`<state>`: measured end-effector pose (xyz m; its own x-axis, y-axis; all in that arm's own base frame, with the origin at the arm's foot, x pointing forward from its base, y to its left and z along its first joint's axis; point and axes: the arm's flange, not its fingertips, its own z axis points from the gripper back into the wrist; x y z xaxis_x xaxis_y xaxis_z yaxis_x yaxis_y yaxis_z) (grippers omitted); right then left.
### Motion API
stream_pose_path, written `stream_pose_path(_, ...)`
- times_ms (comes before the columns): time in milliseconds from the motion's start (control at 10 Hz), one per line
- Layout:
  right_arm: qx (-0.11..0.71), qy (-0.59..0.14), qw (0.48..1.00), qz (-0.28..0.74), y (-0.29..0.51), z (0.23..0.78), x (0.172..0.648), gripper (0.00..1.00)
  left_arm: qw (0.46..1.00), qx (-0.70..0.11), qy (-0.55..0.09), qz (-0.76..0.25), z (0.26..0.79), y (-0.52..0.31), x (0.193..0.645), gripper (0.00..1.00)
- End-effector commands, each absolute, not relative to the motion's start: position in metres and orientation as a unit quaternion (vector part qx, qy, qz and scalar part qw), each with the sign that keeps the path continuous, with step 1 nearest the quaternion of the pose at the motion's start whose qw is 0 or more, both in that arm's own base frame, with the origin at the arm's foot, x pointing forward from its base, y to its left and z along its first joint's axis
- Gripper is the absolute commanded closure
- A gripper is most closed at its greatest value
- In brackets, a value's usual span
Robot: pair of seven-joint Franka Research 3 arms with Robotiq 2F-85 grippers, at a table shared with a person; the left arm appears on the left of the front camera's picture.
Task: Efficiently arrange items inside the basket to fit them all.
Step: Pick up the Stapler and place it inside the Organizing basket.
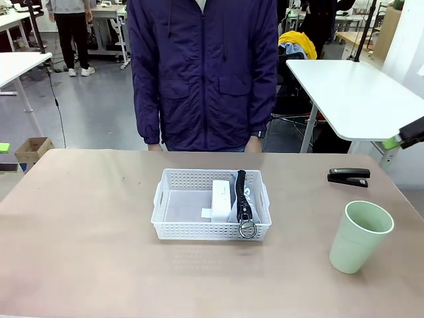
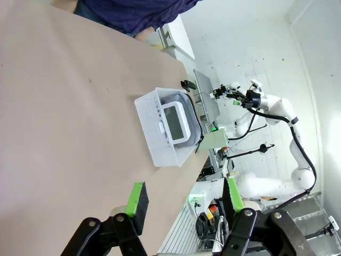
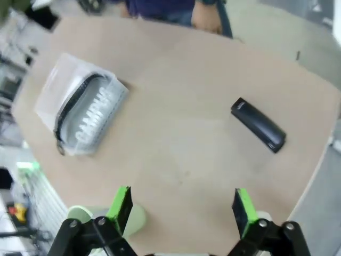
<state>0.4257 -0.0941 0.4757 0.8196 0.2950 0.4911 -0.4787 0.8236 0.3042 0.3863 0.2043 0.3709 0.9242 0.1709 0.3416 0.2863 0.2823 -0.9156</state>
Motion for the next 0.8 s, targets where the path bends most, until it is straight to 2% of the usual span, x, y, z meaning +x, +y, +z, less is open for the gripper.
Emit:
stream_pose_path(0, 0.166, -0.206, 0.935, 0.237, -0.082, 0.462, 0.461, 0.00, 0.778, -0.596, -0.194, -0.039, 0.372, 0.203, 0.384, 0.26)
stream_pose_path(400, 0.122, -0.195, 0.960, 0.157, -0.053, 0.411, 0.529, 0.00, 0.778, -0.596, -0.194, -0.039, 0.372, 0.203, 0.384, 0.26)
stream_pose_path(700, 0.097, -0.186, 0.971, 0.115, -0.055, 0.385, 0.550, 0.00, 0.778, -0.596, -0.194, -0.039, 0.372, 0.203, 0.384, 0.26)
